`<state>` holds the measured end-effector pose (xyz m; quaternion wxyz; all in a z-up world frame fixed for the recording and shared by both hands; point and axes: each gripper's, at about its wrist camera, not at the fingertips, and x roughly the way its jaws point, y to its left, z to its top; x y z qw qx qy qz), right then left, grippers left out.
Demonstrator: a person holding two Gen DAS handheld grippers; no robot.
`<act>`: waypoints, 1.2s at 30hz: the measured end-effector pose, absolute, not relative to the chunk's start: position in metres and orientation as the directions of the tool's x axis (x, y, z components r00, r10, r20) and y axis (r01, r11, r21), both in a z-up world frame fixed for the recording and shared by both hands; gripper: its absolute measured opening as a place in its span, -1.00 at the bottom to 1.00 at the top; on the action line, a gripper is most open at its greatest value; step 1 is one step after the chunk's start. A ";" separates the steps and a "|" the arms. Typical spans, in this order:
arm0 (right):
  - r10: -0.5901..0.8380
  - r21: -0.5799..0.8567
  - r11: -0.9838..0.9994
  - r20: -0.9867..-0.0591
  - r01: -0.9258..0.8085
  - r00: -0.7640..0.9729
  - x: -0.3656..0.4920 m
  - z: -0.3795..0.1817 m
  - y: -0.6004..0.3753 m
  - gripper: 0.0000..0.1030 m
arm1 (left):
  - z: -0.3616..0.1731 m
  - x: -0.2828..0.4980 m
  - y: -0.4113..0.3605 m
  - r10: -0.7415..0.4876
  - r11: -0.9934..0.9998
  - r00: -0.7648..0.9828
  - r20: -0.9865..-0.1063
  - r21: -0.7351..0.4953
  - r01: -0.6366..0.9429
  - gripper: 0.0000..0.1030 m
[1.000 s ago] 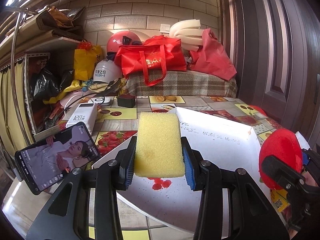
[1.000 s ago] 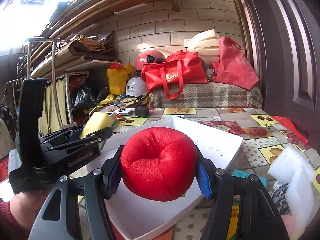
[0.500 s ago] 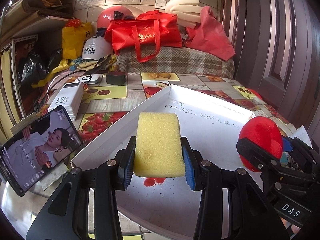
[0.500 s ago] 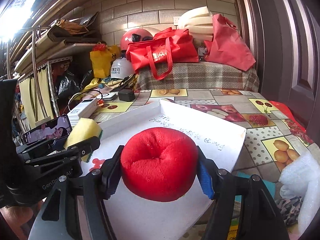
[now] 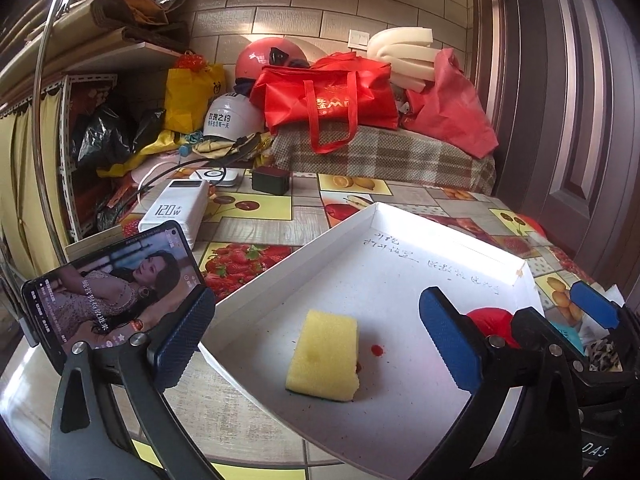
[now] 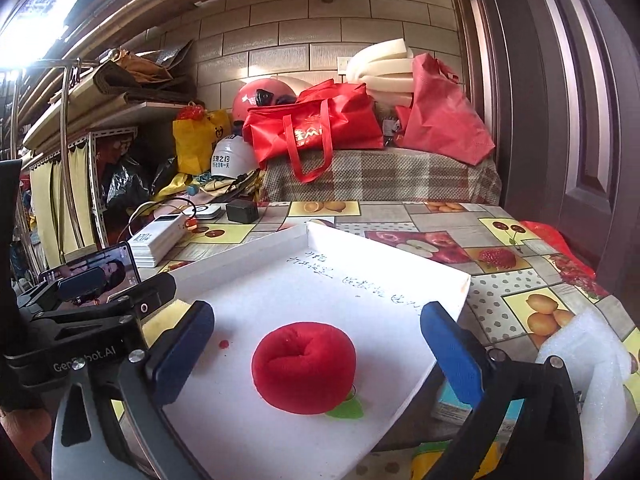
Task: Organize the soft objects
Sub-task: 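Open the left tool to drop the sponge while the right tool releases the apple into the tray, then withdraw both tools from the tray back toward the pile of soft items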
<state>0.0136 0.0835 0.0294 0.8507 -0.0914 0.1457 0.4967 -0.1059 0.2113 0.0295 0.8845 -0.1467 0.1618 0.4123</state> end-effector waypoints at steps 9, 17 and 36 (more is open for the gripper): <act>0.826 -0.021 0.513 -0.262 -0.858 0.500 0.005 0.033 0.072 1.00 | 0.031 -0.131 0.213 0.736 0.546 0.583 -0.344 -0.206 -0.812 1.00; 0.833 -0.015 0.498 -0.268 -0.867 0.484 -0.005 0.031 0.060 1.00 | 0.029 -0.152 0.217 0.747 0.507 0.586 -0.316 -0.299 -0.808 1.00; 0.913 0.018 0.398 -0.104 -0.917 0.394 -0.027 0.043 -0.024 1.00 | 0.034 -0.142 0.126 0.707 0.650 0.658 -0.259 -0.129 -0.749 1.00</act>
